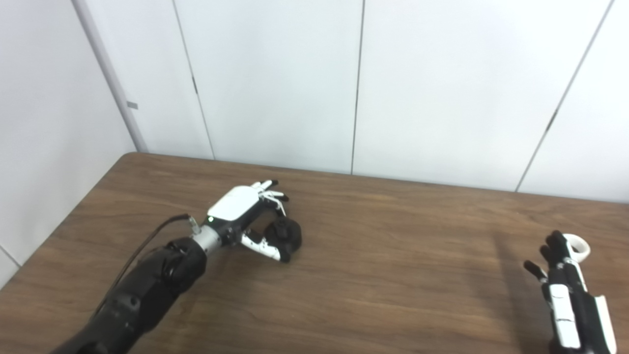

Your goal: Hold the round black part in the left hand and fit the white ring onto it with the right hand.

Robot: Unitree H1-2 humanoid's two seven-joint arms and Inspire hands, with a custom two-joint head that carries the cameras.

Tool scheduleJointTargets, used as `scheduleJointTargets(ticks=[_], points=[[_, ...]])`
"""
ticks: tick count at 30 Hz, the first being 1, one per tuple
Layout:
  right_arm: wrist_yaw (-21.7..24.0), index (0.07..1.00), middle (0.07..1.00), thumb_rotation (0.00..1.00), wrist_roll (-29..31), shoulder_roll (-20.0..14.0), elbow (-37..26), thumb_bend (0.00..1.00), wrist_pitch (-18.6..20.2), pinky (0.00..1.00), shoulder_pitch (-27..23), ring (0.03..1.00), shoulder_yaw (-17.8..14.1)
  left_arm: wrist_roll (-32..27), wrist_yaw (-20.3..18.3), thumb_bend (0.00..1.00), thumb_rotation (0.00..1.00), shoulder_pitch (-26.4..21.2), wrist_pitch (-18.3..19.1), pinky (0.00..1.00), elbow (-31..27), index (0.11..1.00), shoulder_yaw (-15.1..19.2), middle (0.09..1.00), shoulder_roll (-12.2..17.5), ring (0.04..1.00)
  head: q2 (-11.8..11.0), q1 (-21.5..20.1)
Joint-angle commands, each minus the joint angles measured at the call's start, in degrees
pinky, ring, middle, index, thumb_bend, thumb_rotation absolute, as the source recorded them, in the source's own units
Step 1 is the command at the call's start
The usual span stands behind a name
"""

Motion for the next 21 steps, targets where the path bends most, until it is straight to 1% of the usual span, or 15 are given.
scheduleJointTargets(ticks=[1,4,7,13,16,18,19,21], points=[[0.34,0.954,0.968,0.86,0.81,-0.08,-2.53,0.40,-2.08,0.85,-0.72,0.955,0.09,0.67,-1.36,0.53,0.06,-0.22,-1.25,1.00,-1.96,0.479,-0.29,0.868,-0.03,1.000,0.20,-0.47],[0.22,0.958,0.968,0.87,0.76,0.26,-3.68,0.38,-1.38,0.85,-0.55,0.956,0.36,1.57,-2.06,0.53,0.06,0.64,-1.53,1.00,-3.63,0.479,-0.89,0.889,-0.47,1.000,0.30,-1.25],[-0.14,0.956,0.970,0.86,0.32,0.67,-5.12,0.37,-0.69,0.85,-0.37,0.954,0.53,2.48,-2.10,0.53,0.06,1.85,-1.92,1.00,-6.07,0.479,-1.48,0.885,-1.06,1.000,0.47,-2.35],[-0.76,0.959,0.975,0.86,-0.90,1.81,-8.60,0.32,1.31,0.87,-0.37,0.967,0.95,2.21,-2.43,0.53,0.06,3.61,-2.82,1.00,-10.41,0.480,-3.97,0.888,-1.68,1.000,0.59,-4.21],[-0.69,0.967,0.981,0.88,-1.01,2.00,-10.02,0.32,2.03,0.89,-0.43,0.975,1.24,2.41,-2.35,0.53,0.06,4.16,-2.83,1.00,-12.35,0.480,-5.66,0.885,-2.03,1.000,0.69,-4.24],[-0.83,0.967,0.979,0.87,-1.11,2.16,-10.86,0.33,2.67,0.88,-0.52,0.973,1.36,3.01,-2.61,0.53,0.06,4.38,-2.80,1.00,-13.31,0.480,-6.40,0.884,-2.36,1.000,0.85,-4.41],[-0.87,0.967,0.979,0.87,-1.16,2.24,-11.34,0.33,2.96,0.88,-0.57,0.973,1.46,3.23,-3.18,0.53,0.06,4.47,-2.77,1.00,-13.85,0.480,-6.78,0.885,-2.54,1.000,0.91,-4.75],[-1.26,0.961,0.975,0.86,-1.67,2.57,-12.31,0.34,3.55,0.88,-0.65,0.967,1.58,4.19,-3.12,0.53,0.06,4.60,-2.79,1.00,-14.80,0.479,-7.76,0.886,-2.77,1.000,1.07,-5.53]])
